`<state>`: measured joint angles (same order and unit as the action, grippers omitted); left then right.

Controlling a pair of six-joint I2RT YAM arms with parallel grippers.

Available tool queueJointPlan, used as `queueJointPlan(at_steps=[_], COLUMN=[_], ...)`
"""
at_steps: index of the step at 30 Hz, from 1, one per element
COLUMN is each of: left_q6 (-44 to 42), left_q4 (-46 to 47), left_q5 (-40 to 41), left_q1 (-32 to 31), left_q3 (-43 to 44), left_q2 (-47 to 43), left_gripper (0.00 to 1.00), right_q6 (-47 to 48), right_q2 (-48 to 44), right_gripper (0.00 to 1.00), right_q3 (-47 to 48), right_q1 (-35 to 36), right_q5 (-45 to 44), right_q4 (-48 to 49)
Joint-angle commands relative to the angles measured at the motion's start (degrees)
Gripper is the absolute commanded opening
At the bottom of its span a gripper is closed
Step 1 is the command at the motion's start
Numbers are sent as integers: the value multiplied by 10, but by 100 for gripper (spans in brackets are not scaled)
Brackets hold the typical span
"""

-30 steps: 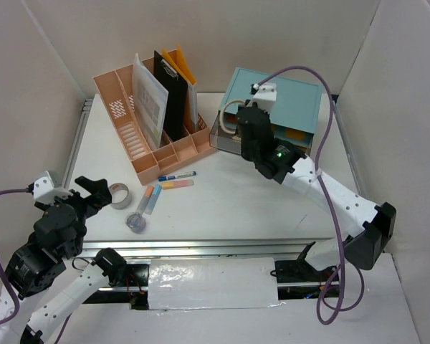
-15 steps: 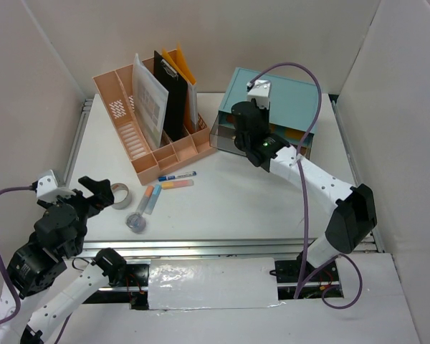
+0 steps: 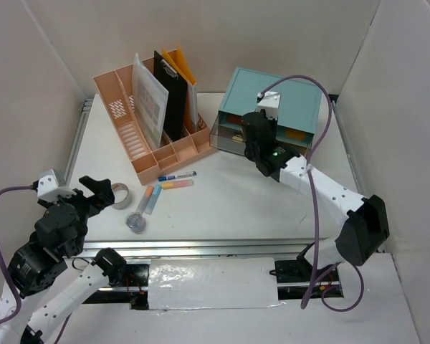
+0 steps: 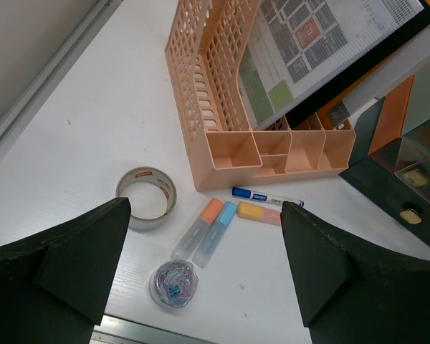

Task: Organize the desk

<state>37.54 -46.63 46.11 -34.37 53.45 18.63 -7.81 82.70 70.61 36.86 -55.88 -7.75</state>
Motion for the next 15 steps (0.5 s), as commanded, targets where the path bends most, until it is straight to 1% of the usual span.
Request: queueJointPlan(at_steps=[1, 3, 4, 6, 7, 9, 11, 13, 14, 15], left_q6=[-12, -10, -8, -2, -2, 4, 27, 59, 59, 104], left_q4=[26, 21, 19, 11, 11, 8, 1, -31, -44, -73], left_q5=[-2, 1, 4, 12, 13, 19, 36, 53, 59, 70], left_q1=[1, 1, 2, 2, 1, 1, 1, 1, 2, 1], left_q3=[-2, 1, 2, 5, 5, 5, 8, 20, 25, 31], left_q2=[10, 13, 14, 18, 18, 19, 30, 47, 76, 94], left_gripper=[100, 100, 100, 99, 100, 100, 100, 100, 100, 99], right_q6=[-24, -21, -24, -17, -16, -14, -19, -26, -28, -32], right_q2=[-46, -48, -49, -51, -50, -49, -58, -68, -84, -93], right_gripper=[23, 51, 72, 81, 92, 100, 100, 100, 100, 100], right_q3=[-15, -14, -12, -3, 1, 22, 42, 51, 56, 58], right_q1=[3, 4, 3, 3, 2, 3, 3, 13, 19, 30], right_q5=[23, 33, 34, 38, 35, 36, 48, 60, 63, 71], right_q4=[9, 5, 2, 4, 3, -2, -18, -31, -36, -40])
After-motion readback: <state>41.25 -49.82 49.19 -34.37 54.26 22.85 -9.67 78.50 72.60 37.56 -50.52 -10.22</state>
